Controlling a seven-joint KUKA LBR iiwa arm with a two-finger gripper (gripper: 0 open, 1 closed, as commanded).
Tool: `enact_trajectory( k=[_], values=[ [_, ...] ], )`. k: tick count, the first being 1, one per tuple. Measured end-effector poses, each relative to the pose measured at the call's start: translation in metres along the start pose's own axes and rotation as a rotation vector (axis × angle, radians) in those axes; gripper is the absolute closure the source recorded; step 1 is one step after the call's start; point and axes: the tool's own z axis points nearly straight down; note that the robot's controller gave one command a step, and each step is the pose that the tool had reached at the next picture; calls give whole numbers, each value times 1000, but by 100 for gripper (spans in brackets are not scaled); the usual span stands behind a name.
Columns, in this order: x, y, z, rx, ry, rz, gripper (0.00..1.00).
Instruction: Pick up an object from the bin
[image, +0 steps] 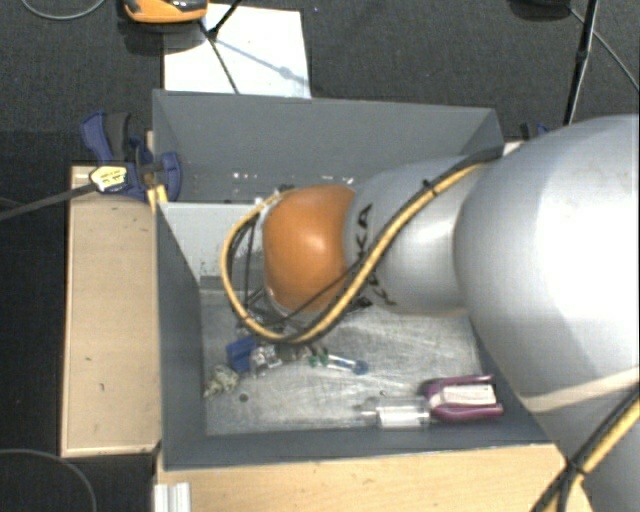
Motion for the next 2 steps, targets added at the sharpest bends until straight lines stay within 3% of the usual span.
enact_trajectory(
  k=[1, 2],
  values=[
    [-5, 21, -121, -1, -11, -39, 100],
    [22, -23, -226, 2, -10, -321, 100]
  ],
)
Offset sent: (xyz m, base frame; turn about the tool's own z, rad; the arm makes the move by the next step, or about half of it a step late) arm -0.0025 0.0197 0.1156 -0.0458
